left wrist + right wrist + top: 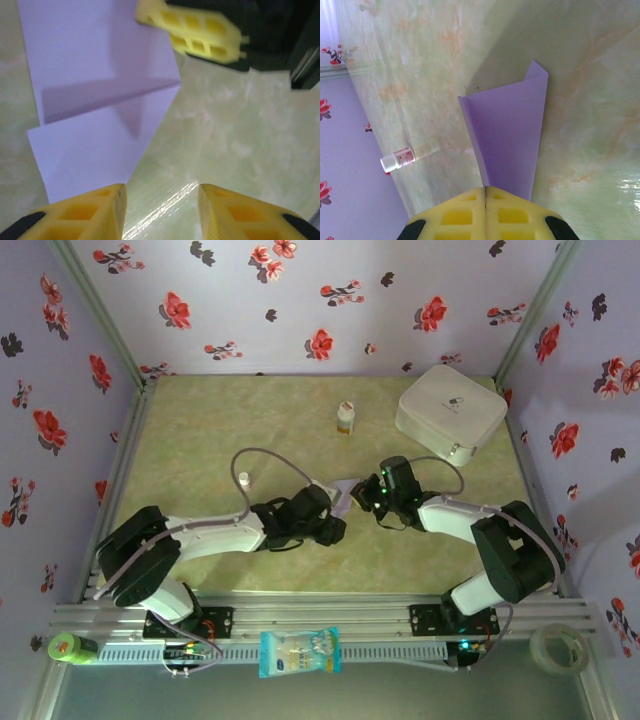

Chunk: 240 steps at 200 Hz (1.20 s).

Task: Fold a paper plane with a square sheet of paper (pick it up from the middle)
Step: Fold the wing for the fifth time at the center of the table.

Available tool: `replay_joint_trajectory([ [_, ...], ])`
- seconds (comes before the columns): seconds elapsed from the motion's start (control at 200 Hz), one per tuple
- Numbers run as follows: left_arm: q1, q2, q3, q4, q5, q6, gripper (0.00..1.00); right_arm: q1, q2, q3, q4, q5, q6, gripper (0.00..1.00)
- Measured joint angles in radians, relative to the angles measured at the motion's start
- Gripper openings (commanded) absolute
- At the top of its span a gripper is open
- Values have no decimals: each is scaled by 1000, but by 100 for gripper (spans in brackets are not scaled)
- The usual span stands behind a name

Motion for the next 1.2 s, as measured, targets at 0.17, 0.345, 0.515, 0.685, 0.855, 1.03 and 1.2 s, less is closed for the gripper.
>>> replay_joint_trajectory([
  [0.17, -53, 81, 80, -85, -124, 58, 46, 0, 0, 0, 0, 14, 16, 1],
  [0.345, -77, 116, 109, -134, -235, 84, 50, 0, 0, 0, 0, 17, 22, 2],
  [0.515, -79, 136, 118, -156, -285, 110, 49, 0, -1, -2, 0, 18, 28, 2],
  [0.685, -79, 169, 130, -167, -300, 133, 47, 0, -1, -2, 0, 17, 29, 2],
  [0.855, -81, 174, 130, -171, -320, 149, 42, 0, -1, -3, 0, 17, 29, 2],
  [1.03, -81, 179, 130, -171, -335, 167, 36, 0, -1, -3, 0, 17, 29, 3],
  [1.2, -85, 190, 131, -170, -353, 184, 32, 0, -1, -3, 0, 17, 29, 3],
])
